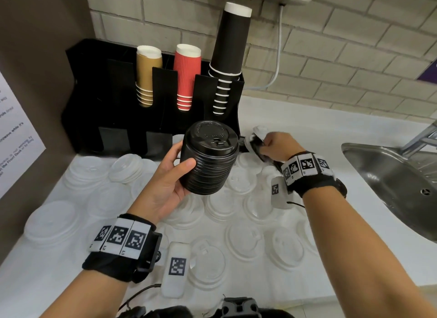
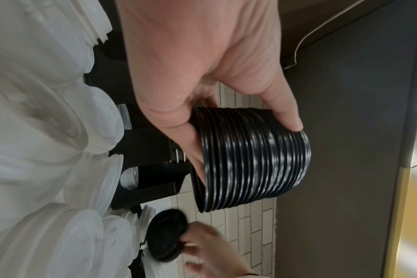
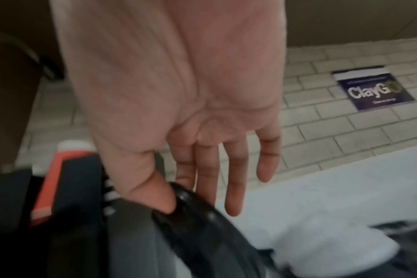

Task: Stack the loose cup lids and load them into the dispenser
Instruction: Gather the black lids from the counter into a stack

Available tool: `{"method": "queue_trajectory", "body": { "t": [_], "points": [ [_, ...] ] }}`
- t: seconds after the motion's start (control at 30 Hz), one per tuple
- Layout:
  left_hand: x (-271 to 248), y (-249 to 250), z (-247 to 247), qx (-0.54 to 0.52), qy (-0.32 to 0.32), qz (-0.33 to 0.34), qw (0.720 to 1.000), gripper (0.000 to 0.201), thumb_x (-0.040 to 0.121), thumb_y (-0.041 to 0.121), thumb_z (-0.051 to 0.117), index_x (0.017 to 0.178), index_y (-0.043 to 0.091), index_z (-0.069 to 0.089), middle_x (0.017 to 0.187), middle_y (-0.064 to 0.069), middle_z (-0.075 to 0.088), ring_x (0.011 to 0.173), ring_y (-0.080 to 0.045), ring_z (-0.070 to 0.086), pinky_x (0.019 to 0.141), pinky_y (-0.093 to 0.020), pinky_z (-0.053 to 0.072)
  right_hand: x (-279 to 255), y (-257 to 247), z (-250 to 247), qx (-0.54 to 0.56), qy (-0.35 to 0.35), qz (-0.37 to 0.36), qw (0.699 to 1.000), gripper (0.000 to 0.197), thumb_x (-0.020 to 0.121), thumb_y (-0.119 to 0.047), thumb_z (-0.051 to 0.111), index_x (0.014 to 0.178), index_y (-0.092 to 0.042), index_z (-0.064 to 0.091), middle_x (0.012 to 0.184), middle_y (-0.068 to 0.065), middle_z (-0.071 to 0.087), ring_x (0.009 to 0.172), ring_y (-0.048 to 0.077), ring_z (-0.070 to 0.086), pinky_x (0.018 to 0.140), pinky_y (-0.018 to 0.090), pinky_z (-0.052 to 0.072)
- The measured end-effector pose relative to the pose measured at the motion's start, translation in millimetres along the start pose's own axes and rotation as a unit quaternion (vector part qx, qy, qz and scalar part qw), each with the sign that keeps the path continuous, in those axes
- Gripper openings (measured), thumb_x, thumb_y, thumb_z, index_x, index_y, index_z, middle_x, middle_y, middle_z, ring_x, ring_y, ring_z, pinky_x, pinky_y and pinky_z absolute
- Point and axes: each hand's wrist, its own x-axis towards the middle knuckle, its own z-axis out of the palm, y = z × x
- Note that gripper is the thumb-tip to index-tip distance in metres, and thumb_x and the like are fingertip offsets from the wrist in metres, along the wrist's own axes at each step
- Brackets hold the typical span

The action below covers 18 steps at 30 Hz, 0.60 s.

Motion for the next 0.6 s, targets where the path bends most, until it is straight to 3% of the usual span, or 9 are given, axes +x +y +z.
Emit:
{"method": "queue_trajectory", "body": {
  "t": [0.07, 0.13, 0.2, 0.27, 0.33, 0.4, 0.43, 0.5, 0.6],
  "points": [
    [0, -1, 1, -0.007, 0.000, -0.002, 1.000, 0.107, 0.041, 0.043, 0.097, 0.135, 0.020, 0.050, 0.112, 0.000, 0.071, 0.105, -0.016, 0.068, 0.080, -0.027, 0.058, -8, -5, -13, 0.094, 0.070, -0.004, 0.993, 0.014, 0.088, -0.017, 0.057, 0.098, -0.009, 0.062, 0.094, 0.010, 0.064, 0.091, 0.028, 0.058, 0.072, 0.025, 0.042],
    [0, -2, 2, -0.015, 0.002, -0.004, 1.000, 0.108, 0.041, 0.043, 0.097, 0.135, 0.019, 0.050, 0.113, 0.000, 0.071, 0.107, -0.016, 0.068, 0.079, -0.028, 0.057, -22, -14, -21, 0.246, 0.124, -0.037, 0.961, 0.012, 0.089, -0.012, 0.051, 0.096, -0.019, 0.058, 0.077, 0.001, 0.059, 0.075, 0.020, 0.055, 0.062, 0.020, 0.041],
    [0, -2, 4, -0.018, 0.005, -0.004, 1.000, 0.106, 0.041, 0.042, 0.097, 0.133, 0.019, 0.051, 0.112, 0.000, 0.071, 0.106, -0.016, 0.068, 0.078, -0.027, 0.057, -40, -26, -29, 0.422, 0.151, -0.079, 0.890, 0.027, 0.090, -0.006, 0.042, 0.099, -0.027, 0.057, 0.067, -0.002, 0.053, 0.064, 0.015, 0.050, 0.059, 0.021, 0.041],
    [0, -2, 4, -0.016, 0.006, -0.005, 1.000, 0.096, 0.047, 0.035, 0.095, 0.132, 0.019, 0.052, 0.109, 0.001, 0.072, 0.104, -0.016, 0.068, 0.076, -0.027, 0.057, -58, -34, -37, 0.571, 0.146, -0.104, 0.801, 0.040, 0.090, -0.003, 0.038, 0.103, -0.034, 0.058, 0.068, 0.002, 0.052, 0.065, 0.017, 0.048, 0.060, 0.028, 0.043],
    [-2, -2, 4, -0.015, 0.008, -0.004, 1.000, 0.092, 0.051, 0.031, 0.091, 0.132, 0.019, 0.051, 0.108, 0.001, 0.072, 0.103, -0.016, 0.068, 0.076, -0.027, 0.057, -73, -41, -42, 0.695, 0.093, -0.132, 0.700, 0.041, 0.089, -0.001, 0.039, 0.102, -0.032, 0.062, 0.085, 0.011, 0.061, 0.078, 0.024, 0.053, 0.068, 0.035, 0.047],
    [-2, -2, 6, -0.017, 0.007, -0.010, 1.000, 0.097, 0.047, 0.034, 0.095, 0.132, 0.019, 0.051, 0.107, 0.001, 0.072, 0.101, -0.015, 0.068, 0.075, -0.027, 0.057, -81, -46, -42, 0.750, 0.051, -0.152, 0.642, 0.037, 0.089, 0.001, 0.038, 0.099, -0.023, 0.064, 0.099, 0.013, 0.066, 0.087, 0.026, 0.057, 0.075, 0.037, 0.050],
    [-2, -3, 6, -0.018, 0.008, -0.010, 1.000, 0.091, 0.051, 0.032, 0.093, 0.131, 0.020, 0.052, 0.106, 0.001, 0.072, 0.100, -0.014, 0.069, 0.074, -0.026, 0.057, -83, -49, -40, 0.755, 0.034, -0.151, 0.638, 0.035, 0.090, 0.001, 0.038, 0.098, -0.020, 0.065, 0.100, 0.012, 0.068, 0.088, 0.025, 0.059, 0.076, 0.036, 0.051],
    [-4, -3, 7, -0.021, 0.004, -0.008, 1.000, 0.078, 0.061, 0.027, 0.085, 0.131, 0.021, 0.051, 0.106, 0.002, 0.072, 0.098, -0.013, 0.069, 0.072, -0.026, 0.057, -88, -57, -31, 0.735, 0.007, -0.126, 0.667, 0.033, 0.094, -0.001, 0.038, 0.097, -0.017, 0.067, 0.095, 0.009, 0.070, 0.086, 0.022, 0.060, 0.076, 0.033, 0.049],
    [-6, -2, 9, -0.015, -0.002, -0.008, 1.000, 0.097, 0.047, 0.037, 0.095, 0.131, 0.020, 0.052, 0.108, 0.001, 0.071, 0.100, -0.014, 0.068, 0.075, -0.026, 0.058, -94, -62, -20, 0.672, 0.000, -0.081, 0.736, 0.025, 0.097, -0.018, 0.047, 0.096, -0.020, 0.072, 0.090, -0.001, 0.070, 0.083, 0.011, 0.062, 0.075, 0.028, 0.048]
  ]
}}
